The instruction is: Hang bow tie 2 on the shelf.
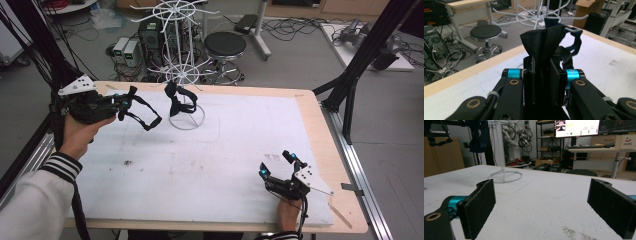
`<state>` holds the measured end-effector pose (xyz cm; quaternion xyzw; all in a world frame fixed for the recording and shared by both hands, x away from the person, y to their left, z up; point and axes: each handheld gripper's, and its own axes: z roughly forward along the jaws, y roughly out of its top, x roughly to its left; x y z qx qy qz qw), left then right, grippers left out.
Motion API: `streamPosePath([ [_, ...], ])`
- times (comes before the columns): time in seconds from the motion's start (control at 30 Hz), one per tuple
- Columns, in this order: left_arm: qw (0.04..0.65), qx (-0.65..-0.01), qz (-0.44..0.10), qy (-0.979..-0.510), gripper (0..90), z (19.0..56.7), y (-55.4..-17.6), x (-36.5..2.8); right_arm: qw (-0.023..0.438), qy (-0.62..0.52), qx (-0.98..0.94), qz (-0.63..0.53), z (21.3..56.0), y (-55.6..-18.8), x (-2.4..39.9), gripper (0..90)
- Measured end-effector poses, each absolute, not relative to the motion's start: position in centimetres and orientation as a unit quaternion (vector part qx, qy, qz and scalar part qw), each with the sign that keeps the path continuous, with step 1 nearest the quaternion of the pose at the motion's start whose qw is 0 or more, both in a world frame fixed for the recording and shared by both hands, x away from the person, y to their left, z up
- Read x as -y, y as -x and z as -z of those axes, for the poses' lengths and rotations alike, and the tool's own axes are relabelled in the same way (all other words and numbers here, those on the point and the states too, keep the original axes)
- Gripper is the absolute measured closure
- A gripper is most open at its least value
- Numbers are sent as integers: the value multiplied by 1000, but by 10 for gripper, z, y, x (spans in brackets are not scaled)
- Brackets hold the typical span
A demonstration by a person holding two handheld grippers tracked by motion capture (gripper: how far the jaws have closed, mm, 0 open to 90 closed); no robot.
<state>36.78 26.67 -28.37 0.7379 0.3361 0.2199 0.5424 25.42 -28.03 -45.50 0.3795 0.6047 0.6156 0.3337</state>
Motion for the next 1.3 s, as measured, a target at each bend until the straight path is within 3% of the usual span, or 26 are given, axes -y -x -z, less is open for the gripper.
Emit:
streamPosePath([
  [1.3,558,-339,-246,-717,760,268,-423,-246,334,-379,-605,-615,455,-255,280,74],
])
